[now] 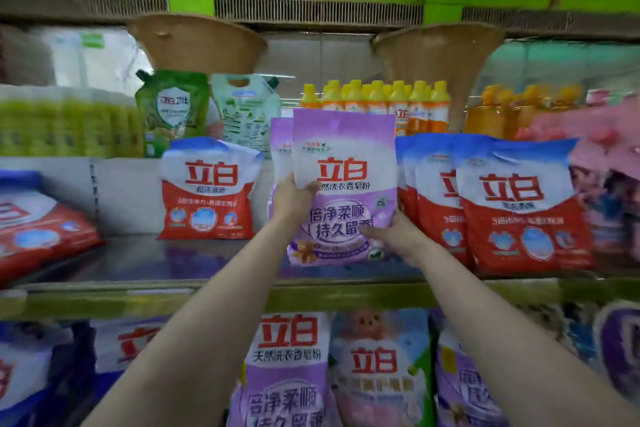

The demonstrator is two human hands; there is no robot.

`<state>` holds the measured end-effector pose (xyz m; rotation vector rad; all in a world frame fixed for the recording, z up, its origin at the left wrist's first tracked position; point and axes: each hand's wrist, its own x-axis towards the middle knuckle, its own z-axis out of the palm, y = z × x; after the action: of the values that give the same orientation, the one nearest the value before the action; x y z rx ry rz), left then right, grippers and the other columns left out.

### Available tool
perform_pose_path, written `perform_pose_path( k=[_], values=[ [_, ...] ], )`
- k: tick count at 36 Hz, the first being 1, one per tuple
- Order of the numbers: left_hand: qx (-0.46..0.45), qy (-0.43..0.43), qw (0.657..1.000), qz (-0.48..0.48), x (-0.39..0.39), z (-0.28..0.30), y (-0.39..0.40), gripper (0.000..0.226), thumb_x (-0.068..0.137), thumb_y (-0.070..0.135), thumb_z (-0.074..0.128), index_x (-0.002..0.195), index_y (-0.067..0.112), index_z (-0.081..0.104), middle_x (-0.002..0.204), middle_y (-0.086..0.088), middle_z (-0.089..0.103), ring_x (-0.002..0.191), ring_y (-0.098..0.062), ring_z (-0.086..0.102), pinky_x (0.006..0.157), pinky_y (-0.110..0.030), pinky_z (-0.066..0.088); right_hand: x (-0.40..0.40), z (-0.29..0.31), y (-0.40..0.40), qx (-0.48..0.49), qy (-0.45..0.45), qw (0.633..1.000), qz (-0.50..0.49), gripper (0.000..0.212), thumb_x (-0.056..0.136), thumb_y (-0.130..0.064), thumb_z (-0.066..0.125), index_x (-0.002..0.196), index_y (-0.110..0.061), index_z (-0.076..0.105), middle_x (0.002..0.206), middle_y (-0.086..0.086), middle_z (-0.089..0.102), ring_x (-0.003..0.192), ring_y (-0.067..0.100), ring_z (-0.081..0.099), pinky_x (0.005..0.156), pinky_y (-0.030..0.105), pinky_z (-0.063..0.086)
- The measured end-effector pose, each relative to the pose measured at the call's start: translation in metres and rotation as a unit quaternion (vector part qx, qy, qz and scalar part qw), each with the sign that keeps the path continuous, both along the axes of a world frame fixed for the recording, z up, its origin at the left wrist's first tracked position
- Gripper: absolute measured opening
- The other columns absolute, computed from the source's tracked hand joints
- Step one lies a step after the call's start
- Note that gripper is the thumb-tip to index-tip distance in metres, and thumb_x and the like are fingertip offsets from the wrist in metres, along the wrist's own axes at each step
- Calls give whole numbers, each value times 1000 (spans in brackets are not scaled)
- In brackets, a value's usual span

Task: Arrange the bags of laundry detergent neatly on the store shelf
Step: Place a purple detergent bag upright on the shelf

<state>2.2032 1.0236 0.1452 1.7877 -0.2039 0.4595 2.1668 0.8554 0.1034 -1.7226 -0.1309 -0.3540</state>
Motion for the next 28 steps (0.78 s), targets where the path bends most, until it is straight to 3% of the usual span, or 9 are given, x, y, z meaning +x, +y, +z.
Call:
perform_pose_path(
  k=[3,6,12,16,20,22,24,26,28],
  values=[
    [76,3,997,3,9,-2,-2,46,97,26,51,136,4,42,136,-15,51,125,-30,47,92,-27,33,7,0,-5,-52,31,998,-21,75,76,-10,77,140,-7,38,136,9,53,123,25,53,107,45,41],
    [121,26,992,-10,11,-2,-2,50,96,32,52,136,4,42,136,-16,52,125,-30,48,96,-31,37,3,6,-3,-84,43,995,-37,72,80,-11,73,141,-9,35,139,6,51,125,24,51,108,39,39],
    [169,46,984,17,11,-17,3,44,95,33,54,126,1,50,123,-17,59,112,-33,55,87,-32,42,-9,11,6,-209,61,973,-74,63,94,-19,57,146,-2,26,148,12,39,135,29,38,109,33,31],
    [218,68,972,51,-5,-25,11,54,90,42,57,125,3,42,123,-17,57,111,-36,57,92,-45,48,-18,14,14,-314,105,933,-139,65,98,-26,48,146,5,17,144,18,42,127,32,47,100,34,39],
    [318,70,943,63,-20,-27,25,50,85,40,59,123,12,44,119,-14,62,106,-35,60,91,-46,50,-29,17,16,-398,127,886,-204,64,95,-34,54,140,3,29,132,20,53,118,33,54,90,35,46],
    [367,57,926,71,-29,-26,32,51,85,35,60,127,13,42,118,-14,62,107,-35,59,91,-44,50,-34,20,16,-425,112,863,-248,67,91,-37,58,138,3,31,134,20,50,121,35,52,92,38,45],
    [410,33,907,93,-36,-27,39,50,87,29,59,129,9,40,120,-16,60,110,-35,57,89,-42,48,-41,25,18,-449,88,845,-277,63,92,-27,55,141,1,27,139,21,43,126,36,46,96,42,43],
    [424,16,898,111,-41,-29,46,43,90,26,53,127,7,42,120,-18,59,110,-36,57,87,-42,47,-48,30,25,-473,67,831,-286,58,94,-17,50,143,0,24,142,21,39,128,36,42,98,44,41],
    [427,4,896,120,-48,-29,51,39,91,29,50,124,8,45,120,-17,60,108,-35,58,87,-42,49,-53,31,34,-502,51,819,-272,57,94,-20,53,142,-2,27,141,18,39,127,34,42,99,43,40]
  ],
)
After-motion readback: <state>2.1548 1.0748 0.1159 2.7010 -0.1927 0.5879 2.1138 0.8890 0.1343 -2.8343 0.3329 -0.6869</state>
